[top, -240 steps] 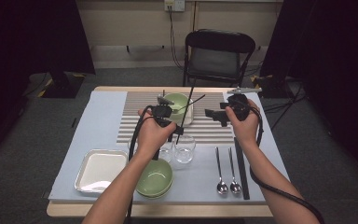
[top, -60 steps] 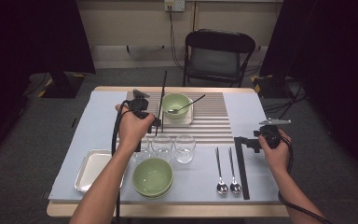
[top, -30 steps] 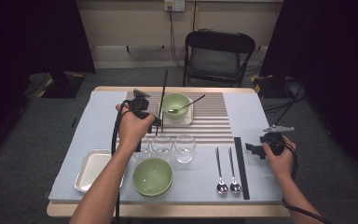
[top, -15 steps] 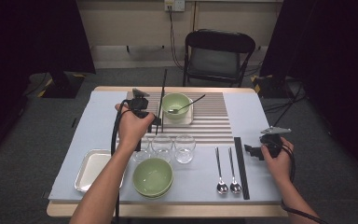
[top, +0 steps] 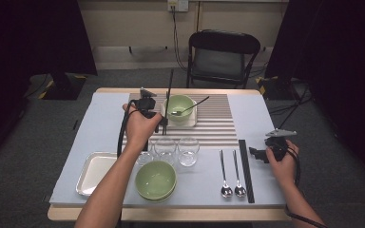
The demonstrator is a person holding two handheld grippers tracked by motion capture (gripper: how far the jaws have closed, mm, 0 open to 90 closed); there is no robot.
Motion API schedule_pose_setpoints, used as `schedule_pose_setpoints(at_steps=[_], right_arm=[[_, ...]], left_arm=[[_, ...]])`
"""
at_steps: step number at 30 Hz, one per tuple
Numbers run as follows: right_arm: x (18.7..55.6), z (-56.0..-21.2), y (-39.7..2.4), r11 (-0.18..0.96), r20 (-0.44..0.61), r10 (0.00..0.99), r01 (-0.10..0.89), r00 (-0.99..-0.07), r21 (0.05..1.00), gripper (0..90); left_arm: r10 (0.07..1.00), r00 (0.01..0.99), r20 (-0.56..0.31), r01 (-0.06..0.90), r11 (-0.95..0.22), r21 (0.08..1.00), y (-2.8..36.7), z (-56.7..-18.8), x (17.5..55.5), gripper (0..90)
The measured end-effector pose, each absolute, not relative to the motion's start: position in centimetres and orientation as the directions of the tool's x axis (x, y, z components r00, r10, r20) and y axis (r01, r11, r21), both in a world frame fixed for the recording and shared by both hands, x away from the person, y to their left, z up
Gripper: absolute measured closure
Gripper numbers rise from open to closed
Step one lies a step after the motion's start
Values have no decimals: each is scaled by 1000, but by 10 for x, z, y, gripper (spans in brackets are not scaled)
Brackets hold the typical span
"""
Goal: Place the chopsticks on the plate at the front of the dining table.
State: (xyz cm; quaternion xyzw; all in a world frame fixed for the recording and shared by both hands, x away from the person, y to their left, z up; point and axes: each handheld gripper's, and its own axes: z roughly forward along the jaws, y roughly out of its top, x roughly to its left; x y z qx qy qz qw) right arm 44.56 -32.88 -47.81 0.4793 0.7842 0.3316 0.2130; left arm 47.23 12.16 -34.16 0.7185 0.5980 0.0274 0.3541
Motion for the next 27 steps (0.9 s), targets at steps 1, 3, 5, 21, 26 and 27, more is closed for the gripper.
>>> schedule_pose_setpoints(at_steps=[1,3,5,21,26,27], right_arm=[[446,-478,-329,321,-17,893,610,-450,724,164],[445,-478,-329,320,-17,894,612,-448,724,164],[445,-478,-329,320,-17,894,611,-448,724,164],[445,-478,-328,321,-18,893,609,-449,726,164],[445,-479,-329,321,-18,893,609,-449,726,164],[445,-479,-329,321,-19,893,607,-450,727,164]], left_arm=[[880,281,-384,840,-32,542,121,-341,473,871],[881,277,-385,839,-26,544,122,-342,474,871],[882,273,-383,840,-24,543,123,-342,475,871],[898,229,-375,834,18,552,134,-345,483,871],[906,209,-369,832,33,553,139,-347,487,871],[907,208,-366,832,33,554,139,-347,488,871]])
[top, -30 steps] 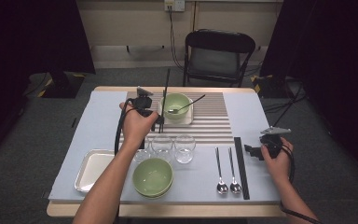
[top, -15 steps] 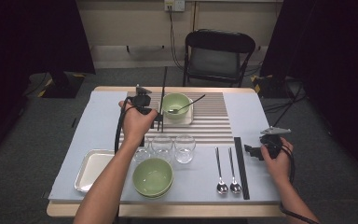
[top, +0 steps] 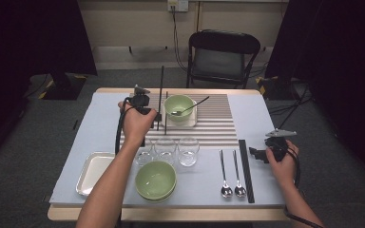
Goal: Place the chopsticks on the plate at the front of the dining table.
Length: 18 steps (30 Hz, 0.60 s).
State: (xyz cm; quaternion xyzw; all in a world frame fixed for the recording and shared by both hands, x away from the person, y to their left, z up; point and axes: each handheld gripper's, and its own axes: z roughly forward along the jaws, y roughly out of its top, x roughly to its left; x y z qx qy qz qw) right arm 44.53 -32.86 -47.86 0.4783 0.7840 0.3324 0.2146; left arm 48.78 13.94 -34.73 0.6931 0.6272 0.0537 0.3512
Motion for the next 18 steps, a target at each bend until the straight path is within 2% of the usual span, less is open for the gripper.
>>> schedule_pose_setpoints(at_steps=[18], right_arm=[[445,-479,-328,322,-20,892,605,-451,728,164]], left_arm=[[906,185,-381,835,60,547,137,-358,500,871]])
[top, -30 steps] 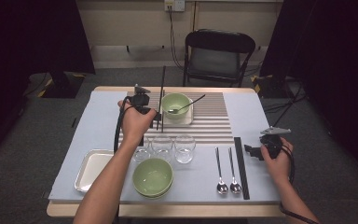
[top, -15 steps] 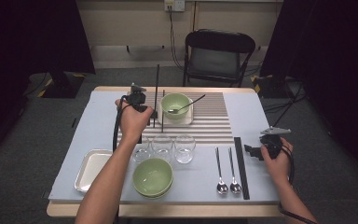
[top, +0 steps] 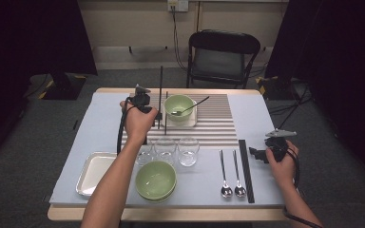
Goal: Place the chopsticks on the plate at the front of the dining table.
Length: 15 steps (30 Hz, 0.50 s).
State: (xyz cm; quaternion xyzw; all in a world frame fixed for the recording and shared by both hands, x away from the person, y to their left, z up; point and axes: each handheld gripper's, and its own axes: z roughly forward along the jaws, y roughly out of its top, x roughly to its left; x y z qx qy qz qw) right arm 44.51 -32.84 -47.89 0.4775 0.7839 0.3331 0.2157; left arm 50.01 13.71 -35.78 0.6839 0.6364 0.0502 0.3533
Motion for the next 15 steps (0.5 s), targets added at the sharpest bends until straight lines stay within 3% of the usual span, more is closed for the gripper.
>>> schedule_pose_setpoints(at_steps=[15], right_arm=[[445,-479,-328,319,-17,893,606,-450,729,163]], left_arm=[[913,170,-372,840,64,540,136,-366,509,871]])
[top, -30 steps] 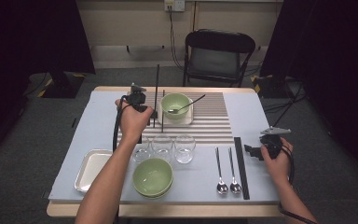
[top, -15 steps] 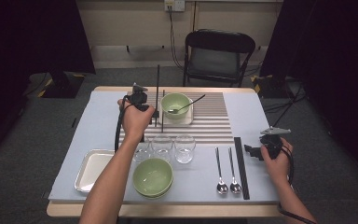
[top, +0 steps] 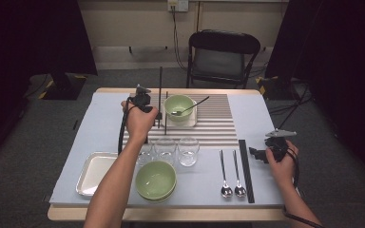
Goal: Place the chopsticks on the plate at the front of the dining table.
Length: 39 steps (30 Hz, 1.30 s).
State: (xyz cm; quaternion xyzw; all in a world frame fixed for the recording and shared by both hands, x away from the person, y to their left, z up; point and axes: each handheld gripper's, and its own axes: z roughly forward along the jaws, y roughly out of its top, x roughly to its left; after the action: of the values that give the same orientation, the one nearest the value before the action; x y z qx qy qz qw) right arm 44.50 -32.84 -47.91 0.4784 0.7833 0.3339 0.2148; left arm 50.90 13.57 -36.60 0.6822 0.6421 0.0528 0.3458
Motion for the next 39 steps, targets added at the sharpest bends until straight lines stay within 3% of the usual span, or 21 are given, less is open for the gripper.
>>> schedule_pose_setpoints(at_steps=[39], right_arm=[[445,-479,-328,318,-16,893,606,-449,729,163]], left_arm=[[925,138,-355,848,75,524,129,-385,524,870]])
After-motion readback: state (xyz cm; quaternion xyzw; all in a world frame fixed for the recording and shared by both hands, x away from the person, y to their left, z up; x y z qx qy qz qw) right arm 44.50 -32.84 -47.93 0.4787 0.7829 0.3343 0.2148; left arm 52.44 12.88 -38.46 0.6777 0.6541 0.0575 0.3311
